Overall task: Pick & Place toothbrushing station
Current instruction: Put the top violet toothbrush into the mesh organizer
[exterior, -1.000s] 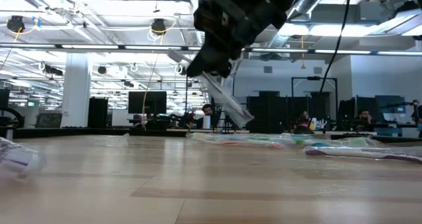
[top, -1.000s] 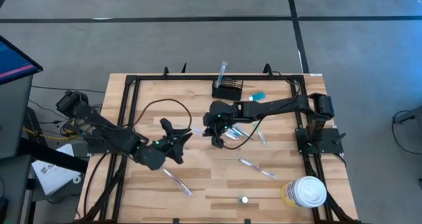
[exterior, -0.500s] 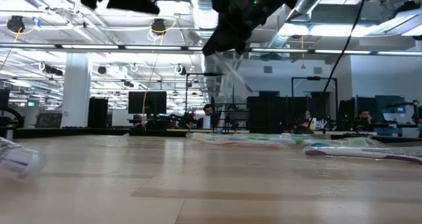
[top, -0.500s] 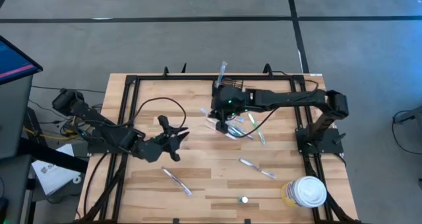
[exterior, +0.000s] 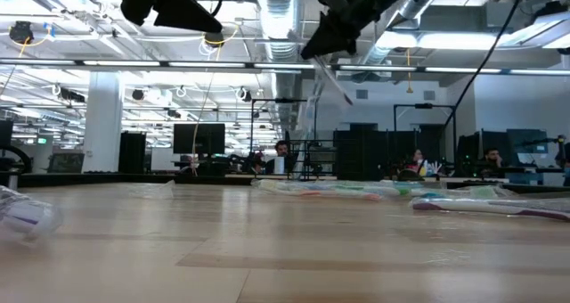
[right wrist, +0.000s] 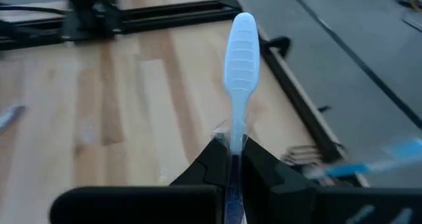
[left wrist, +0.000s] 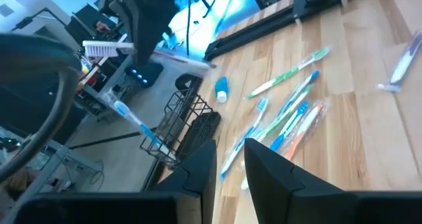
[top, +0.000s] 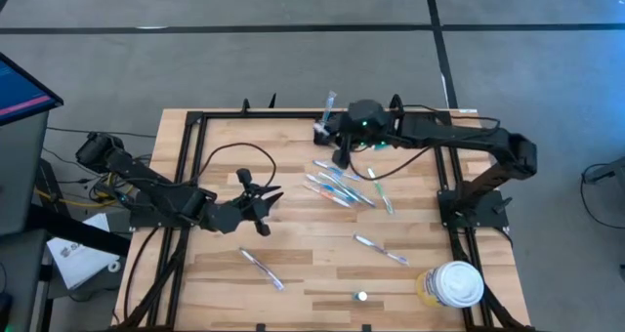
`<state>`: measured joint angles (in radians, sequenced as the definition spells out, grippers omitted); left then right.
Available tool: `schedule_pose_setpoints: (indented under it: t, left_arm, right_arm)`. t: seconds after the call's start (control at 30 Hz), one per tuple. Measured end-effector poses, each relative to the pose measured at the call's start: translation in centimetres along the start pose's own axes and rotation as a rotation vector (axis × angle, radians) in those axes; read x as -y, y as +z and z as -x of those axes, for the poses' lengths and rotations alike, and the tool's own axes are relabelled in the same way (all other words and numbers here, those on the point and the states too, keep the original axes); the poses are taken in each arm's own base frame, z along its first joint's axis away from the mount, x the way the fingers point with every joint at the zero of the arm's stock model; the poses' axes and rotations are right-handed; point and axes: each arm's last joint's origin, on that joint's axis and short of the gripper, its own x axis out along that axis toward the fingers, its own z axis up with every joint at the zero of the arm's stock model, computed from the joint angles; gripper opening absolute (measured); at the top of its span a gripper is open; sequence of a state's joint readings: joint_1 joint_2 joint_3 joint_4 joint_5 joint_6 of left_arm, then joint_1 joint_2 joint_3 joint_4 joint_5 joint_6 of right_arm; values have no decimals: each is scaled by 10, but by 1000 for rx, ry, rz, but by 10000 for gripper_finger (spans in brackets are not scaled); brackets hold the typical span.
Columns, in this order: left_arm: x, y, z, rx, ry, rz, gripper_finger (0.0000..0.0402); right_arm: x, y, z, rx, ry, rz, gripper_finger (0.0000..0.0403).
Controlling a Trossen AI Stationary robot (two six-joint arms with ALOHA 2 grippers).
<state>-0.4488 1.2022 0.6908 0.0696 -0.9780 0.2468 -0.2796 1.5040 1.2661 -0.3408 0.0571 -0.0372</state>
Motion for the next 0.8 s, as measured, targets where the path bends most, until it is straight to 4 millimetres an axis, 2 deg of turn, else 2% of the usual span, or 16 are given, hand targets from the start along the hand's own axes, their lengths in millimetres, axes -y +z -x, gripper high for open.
schedule_pose_setpoints:
  t: [0.23,0.43,0.67,0.8]
  left_arm:
    - [0,1,0,10,-16,9,72]
    - [0,2,0,14,-15,16,72]
    - [0,2,0,19,-14,22,72]
    - [0,3,0,20,-13,25,72]
  right_arm:
    - [33,-8,14,103,-90,-57,11]
    - [52,-22,22,215,-154,-91,11]
    - [69,-39,17,343,-217,-125,11]
    - [81,-56,12,355,-256,-162,11]
